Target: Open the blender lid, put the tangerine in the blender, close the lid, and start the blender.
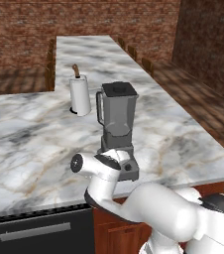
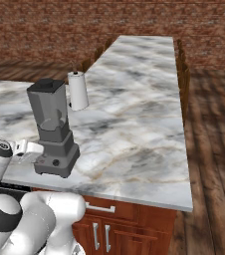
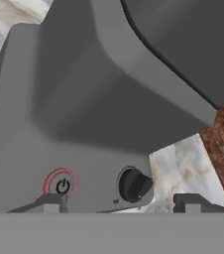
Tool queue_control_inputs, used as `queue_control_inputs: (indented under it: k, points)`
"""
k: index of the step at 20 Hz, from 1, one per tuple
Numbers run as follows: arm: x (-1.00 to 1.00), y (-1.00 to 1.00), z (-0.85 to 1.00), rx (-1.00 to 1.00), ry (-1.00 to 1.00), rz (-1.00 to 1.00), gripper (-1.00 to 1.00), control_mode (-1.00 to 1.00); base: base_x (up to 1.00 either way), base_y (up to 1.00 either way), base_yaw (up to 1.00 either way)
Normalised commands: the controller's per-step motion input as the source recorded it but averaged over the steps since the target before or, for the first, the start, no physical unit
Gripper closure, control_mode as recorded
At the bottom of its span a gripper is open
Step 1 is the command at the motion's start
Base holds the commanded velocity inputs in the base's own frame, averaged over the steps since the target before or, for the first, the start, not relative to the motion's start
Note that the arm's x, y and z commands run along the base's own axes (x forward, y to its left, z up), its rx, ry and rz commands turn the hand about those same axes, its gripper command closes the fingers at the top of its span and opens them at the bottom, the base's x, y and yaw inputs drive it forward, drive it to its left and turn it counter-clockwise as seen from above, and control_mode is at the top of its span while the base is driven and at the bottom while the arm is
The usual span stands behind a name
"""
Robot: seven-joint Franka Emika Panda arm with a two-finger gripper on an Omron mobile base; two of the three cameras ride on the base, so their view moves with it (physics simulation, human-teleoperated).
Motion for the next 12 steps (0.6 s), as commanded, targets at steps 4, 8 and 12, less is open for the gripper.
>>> queue_control_inputs:
  k: [4, 8, 12]
  points:
    - [-0.36, -0.08, 0.29, 0.0, -0.01, 0.0, -1.0, -1.0, 0.0, 0.0, 0.0]
    - [-0.24, -0.05, 0.52, 0.0, -0.07, 0.0, -1.0, -1.0, 0.0, 0.0, 0.0]
    - [-0.16, -0.07, 0.58, 0.0, -0.09, 0.0, -1.0, -1.0, 0.0, 0.0, 0.0]
